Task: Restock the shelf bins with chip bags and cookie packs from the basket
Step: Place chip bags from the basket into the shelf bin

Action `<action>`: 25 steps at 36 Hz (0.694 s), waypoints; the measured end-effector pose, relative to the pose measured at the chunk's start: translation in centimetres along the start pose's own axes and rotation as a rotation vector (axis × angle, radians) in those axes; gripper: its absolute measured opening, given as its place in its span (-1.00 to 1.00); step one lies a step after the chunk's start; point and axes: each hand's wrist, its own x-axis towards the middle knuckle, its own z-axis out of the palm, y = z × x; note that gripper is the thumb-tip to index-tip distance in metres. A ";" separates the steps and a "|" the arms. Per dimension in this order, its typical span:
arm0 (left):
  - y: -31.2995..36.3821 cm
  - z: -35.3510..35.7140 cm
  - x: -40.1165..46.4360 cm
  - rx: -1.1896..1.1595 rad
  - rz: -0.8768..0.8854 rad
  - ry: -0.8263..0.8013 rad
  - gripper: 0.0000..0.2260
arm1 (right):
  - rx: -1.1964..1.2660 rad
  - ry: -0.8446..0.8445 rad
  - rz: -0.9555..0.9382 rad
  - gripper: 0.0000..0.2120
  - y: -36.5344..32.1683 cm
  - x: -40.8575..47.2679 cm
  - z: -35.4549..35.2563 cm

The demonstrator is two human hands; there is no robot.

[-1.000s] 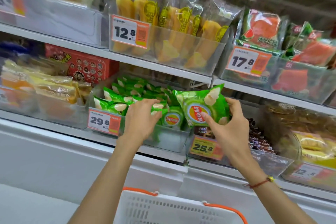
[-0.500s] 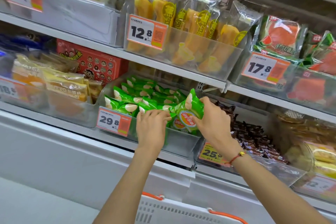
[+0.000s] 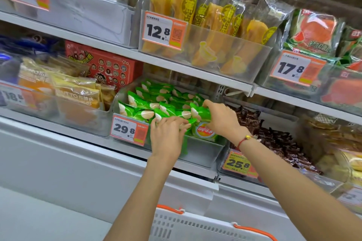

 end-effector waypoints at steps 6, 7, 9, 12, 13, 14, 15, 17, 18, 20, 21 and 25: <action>-0.1 -0.2 -0.3 0.009 0.029 -0.003 -0.79 | 0.005 -0.092 -0.063 -0.39 1.5 0.6 -0.1; -0.2 -0.3 -0.3 0.013 0.036 -0.013 -0.79 | -0.028 -0.083 -0.081 -0.39 1.6 0.4 0.1; -0.2 -0.4 -0.3 0.007 0.045 -0.024 -0.78 | -0.092 -0.037 -0.097 -0.41 1.7 0.1 0.6; -0.2 -0.6 -0.4 0.012 0.053 -0.035 -0.77 | -0.119 -0.016 -0.066 -0.41 2.0 -0.1 1.2; -0.2 -0.6 -0.4 0.017 0.056 -0.040 -0.76 | -0.107 -0.025 -0.049 -0.41 2.1 0.0 1.3; -0.3 -0.6 -0.4 0.020 0.059 -0.046 -0.76 | -0.096 -0.036 -0.039 -0.42 2.0 0.3 1.3; -0.4 -0.6 -0.4 0.023 0.064 -0.054 -0.75 | -0.090 -0.048 -0.036 -0.42 1.9 0.6 1.4; -0.6 -0.7 -0.3 0.033 0.082 -0.077 -0.72 | -0.079 -0.085 -0.029 -0.43 1.6 1.2 1.4; -0.6 -0.7 -0.3 0.039 0.095 -0.092 -0.71 | -0.076 -0.104 -0.023 -0.43 1.5 1.4 1.6; -0.7 -0.9 -0.3 0.056 0.116 -0.129 -0.69 | -0.076 -0.127 -0.010 -0.43 1.3 1.5 2.1; -0.7 -0.9 -0.4 0.066 0.123 -0.149 -0.68 | -0.076 -0.136 -0.006 -0.43 1.3 1.5 2.5; -0.7 -1.2 -0.6 0.090 0.158 -0.217 -0.62 | -0.105 -0.123 -0.038 -0.44 1.1 0.9 3.9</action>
